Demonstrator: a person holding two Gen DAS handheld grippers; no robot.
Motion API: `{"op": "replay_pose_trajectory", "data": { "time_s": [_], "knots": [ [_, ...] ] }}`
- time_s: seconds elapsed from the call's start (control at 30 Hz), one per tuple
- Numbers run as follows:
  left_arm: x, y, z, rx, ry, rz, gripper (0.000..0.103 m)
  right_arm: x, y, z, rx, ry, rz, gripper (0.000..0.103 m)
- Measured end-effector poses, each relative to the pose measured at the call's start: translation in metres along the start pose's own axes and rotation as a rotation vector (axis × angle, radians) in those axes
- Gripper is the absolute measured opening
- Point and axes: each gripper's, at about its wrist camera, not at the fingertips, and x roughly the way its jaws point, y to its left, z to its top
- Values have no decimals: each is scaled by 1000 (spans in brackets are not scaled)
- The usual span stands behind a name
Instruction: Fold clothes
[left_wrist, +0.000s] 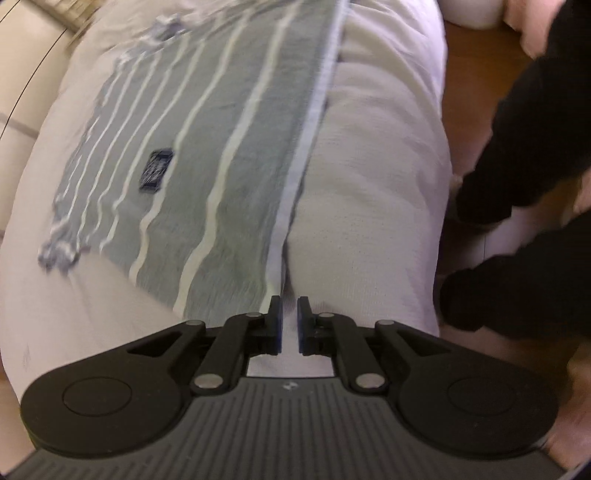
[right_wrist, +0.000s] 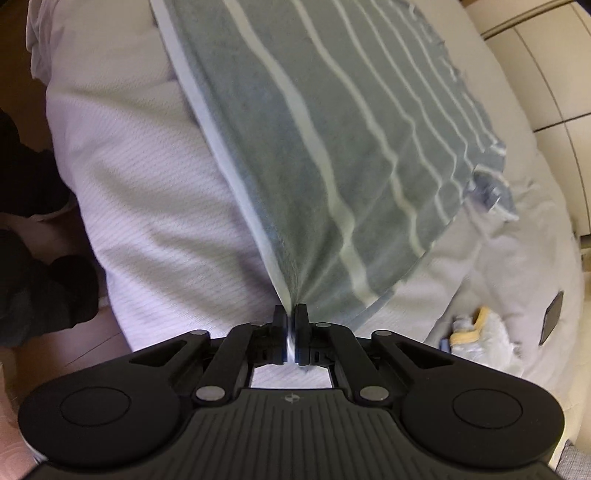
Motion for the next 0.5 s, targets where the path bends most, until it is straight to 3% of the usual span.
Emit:
{"op": "replay_pose_trajectory", "data": {
  "time_s": [0.1,0.2,0.3,0.5],
  "knots": [
    [-8,13,0,-115,8,15,9,0,2,-7,47,39,29,6],
    [-15,28,9,-253,8,44,19,-9,-2,-8,124,50,33,18],
    [-26,48,22,-420,-9,76,26,-20,-20,-3,250,31,21,34],
    [-45,89,67,-653,-74,108,38,-41,-71,14,542,-72,-11,41]
  ]
}}
